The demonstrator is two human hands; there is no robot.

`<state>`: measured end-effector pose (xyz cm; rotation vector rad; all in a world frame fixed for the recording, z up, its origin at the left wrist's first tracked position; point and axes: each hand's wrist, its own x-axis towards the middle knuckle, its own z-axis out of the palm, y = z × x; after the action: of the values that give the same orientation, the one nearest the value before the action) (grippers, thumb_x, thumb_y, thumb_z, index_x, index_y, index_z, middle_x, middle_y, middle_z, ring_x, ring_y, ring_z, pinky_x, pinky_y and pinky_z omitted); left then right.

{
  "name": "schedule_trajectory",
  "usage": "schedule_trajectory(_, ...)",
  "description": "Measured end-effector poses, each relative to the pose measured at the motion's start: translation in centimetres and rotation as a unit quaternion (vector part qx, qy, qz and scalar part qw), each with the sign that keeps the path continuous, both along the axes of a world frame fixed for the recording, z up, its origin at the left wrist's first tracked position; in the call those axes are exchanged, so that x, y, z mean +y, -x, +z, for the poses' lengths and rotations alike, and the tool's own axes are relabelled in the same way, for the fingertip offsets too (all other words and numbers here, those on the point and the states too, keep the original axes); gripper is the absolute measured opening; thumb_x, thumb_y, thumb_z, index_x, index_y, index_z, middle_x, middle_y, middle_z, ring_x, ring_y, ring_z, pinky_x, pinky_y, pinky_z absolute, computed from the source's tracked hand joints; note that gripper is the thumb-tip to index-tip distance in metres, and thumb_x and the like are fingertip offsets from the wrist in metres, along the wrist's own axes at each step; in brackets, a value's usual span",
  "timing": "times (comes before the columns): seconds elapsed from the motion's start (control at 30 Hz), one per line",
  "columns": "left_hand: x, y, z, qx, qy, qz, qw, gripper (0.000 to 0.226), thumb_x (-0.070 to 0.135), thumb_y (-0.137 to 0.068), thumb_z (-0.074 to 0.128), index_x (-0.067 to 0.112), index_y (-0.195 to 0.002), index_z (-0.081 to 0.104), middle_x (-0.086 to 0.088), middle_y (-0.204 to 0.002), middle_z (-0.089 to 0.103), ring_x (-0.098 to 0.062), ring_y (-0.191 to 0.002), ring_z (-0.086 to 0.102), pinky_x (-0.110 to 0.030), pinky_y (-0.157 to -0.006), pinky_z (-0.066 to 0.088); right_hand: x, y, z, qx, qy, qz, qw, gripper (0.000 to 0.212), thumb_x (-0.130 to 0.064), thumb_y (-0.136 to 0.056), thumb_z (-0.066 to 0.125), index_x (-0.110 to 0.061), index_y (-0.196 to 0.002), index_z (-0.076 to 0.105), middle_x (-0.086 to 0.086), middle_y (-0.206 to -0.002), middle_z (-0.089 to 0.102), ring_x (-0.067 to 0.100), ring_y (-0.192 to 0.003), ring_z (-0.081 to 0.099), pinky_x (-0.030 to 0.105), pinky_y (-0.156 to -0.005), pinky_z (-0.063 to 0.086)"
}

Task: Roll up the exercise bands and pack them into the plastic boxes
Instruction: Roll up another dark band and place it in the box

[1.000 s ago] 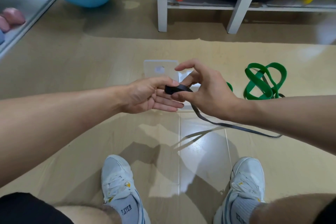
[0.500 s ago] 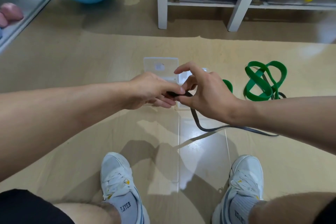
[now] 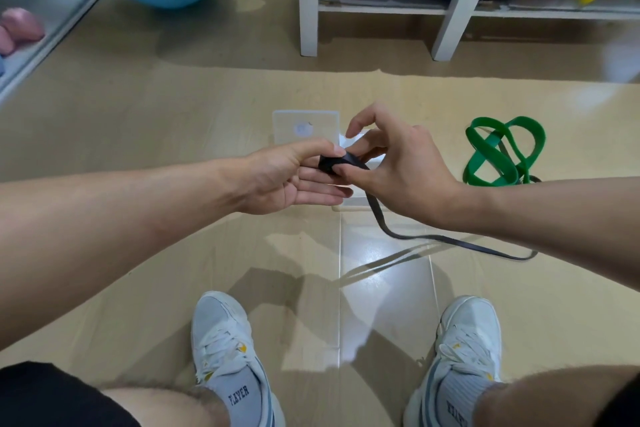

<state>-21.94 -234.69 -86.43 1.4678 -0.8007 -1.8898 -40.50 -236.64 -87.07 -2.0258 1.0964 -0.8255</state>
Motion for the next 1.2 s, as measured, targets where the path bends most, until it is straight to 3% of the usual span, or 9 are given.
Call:
schedule_trajectory(0.13, 0.1, 0.6, -0.1, -0.028, 0.012, -0.030, 0.999, 0.024, 0.024, -0.096, 0.065, 0.004, -0.106, 0.072, -0.018, -0.101, 0.078, -0.032, -0.101, 0.076, -0.039, -0.096, 0.059, -0.1, 0.1, -0.3, 0.028, 0.025, 0.011, 0.999, 0.040, -0.014, -0.078, 0.082, -0.022, -0.092, 0.046, -0.004, -0.073, 0.069, 0.013, -0.068, 0.067, 0.031, -0.065, 0.054)
schedule_trajectory(0.27, 0.2, 1.3, -0.3, -0.060, 0.036, -0.060, 0.996, 0.027, 0.030, -0.091, 0.073, 0.007, -0.105, 0.075, -0.011, -0.096, 0.079, -0.022, -0.095, 0.077, -0.032, -0.088, 0.062, 0.0, -0.1, -0.2, 0.038, 0.031, 0.025, 0.998, 0.041, -0.010, -0.074, 0.079, -0.021, -0.097, 0.047, -0.005, -0.072, 0.068, 0.014, -0.062, 0.060, 0.022, -0.058, 0.048)
schedule_trajectory(0.4, 0.1, 1.3, -0.3, -0.036, 0.048, -0.037, 0.998, 0.021, 0.023, -0.096, 0.064, 0.006, -0.104, 0.074, -0.012, -0.088, 0.077, -0.024, -0.088, 0.077, -0.032, -0.081, 0.063, 0.3, -0.3, 0.0, 0.001, 0.006, 0.010, 1.000, 0.042, -0.015, -0.079, 0.081, -0.028, -0.102, 0.049, -0.009, -0.080, 0.071, 0.010, -0.069, 0.058, 0.020, -0.062, 0.048)
schedule_trajectory(0.57, -0.3, 0.6, 0.0, 0.021, 0.042, -0.019, 0.999, 0.022, 0.024, -0.097, 0.059, 0.008, -0.104, 0.074, -0.015, -0.092, 0.075, -0.032, -0.099, 0.076, -0.042, -0.093, 0.060, 0.1, -0.4, 0.2, -0.035, -0.056, -0.028, 0.997, 0.044, -0.021, -0.075, 0.089, -0.028, -0.098, 0.053, -0.025, -0.069, 0.069, 0.003, -0.068, 0.060, 0.009, -0.063, 0.045)
schedule_trajectory(0.77, -0.4, 0.1, -0.4, 0.057, 0.023, -0.059, 0.996, 0.046, 0.029, -0.092, 0.058, 0.003, -0.129, 0.064, -0.019, -0.111, 0.073, -0.037, -0.110, 0.072, -0.043, -0.100, 0.057, -0.2, -0.3, 0.6, -0.026, -0.058, -0.021, 0.998, 0.047, -0.021, -0.074, 0.090, -0.022, -0.088, 0.045, -0.001, -0.074, 0.073, 0.017, -0.072, 0.067, 0.025, -0.066, 0.051)
schedule_trajectory(0.83, -0.4, 0.0, -0.4, 0.006, 0.016, -0.085, 0.996, 0.044, 0.034, -0.095, 0.062, 0.009, -0.130, 0.065, -0.019, -0.119, 0.069, -0.039, -0.111, 0.071, -0.045, -0.100, 0.057, -0.4, -0.1, 0.7, 0.036, -0.034, -0.001, 0.999, 0.048, -0.022, -0.074, 0.089, -0.018, -0.090, 0.043, 0.000, -0.072, 0.072, 0.019, -0.069, 0.064, 0.028, -0.063, 0.049)
schedule_trajectory(0.97, -0.1, 0.9, -0.5, -0.152, 0.051, -0.116, 0.980, 0.042, 0.045, -0.079, 0.079, 0.010, -0.101, 0.074, -0.013, -0.107, 0.069, -0.026, -0.095, 0.075, -0.042, -0.090, 0.062, -0.8, 0.0, 0.3, 0.138, 0.011, 0.050, 0.989, 0.042, -0.018, -0.079, 0.078, -0.018, -0.093, 0.039, -0.002, -0.067, 0.071, 0.018, -0.063, 0.056, 0.029, -0.053, 0.045)
schedule_trajectory(1.1, 0.0, 1.4, -1.0, -0.158, 0.043, -0.090, 0.982, 0.021, 0.027, -0.088, 0.075, 0.009, -0.097, 0.076, -0.009, -0.095, 0.076, -0.022, -0.091, 0.077, -0.033, -0.085, 0.062, -0.6, 0.0, 0.0, 0.172, 0.033, 0.069, 0.982, 0.045, -0.027, -0.079, 0.080, -0.025, -0.094, 0.038, -0.007, -0.072, 0.071, 0.006, -0.067, 0.058, 0.016, -0.051, 0.041)
schedule_trajectory(1.2, 0.0, 0.7, -0.8, -0.123, 0.036, -0.084, 0.988, 0.025, 0.029, -0.093, 0.069, 0.009, -0.107, 0.075, -0.012, -0.100, 0.079, -0.023, -0.097, 0.077, -0.031, -0.089, 0.059, -0.5, 0.1, -0.1, 0.128, 0.009, 0.041, 0.991, 0.042, -0.028, -0.078, 0.084, -0.026, -0.098, 0.047, -0.010, -0.078, 0.074, 0.012, -0.070, 0.062, 0.014, -0.060, 0.045)
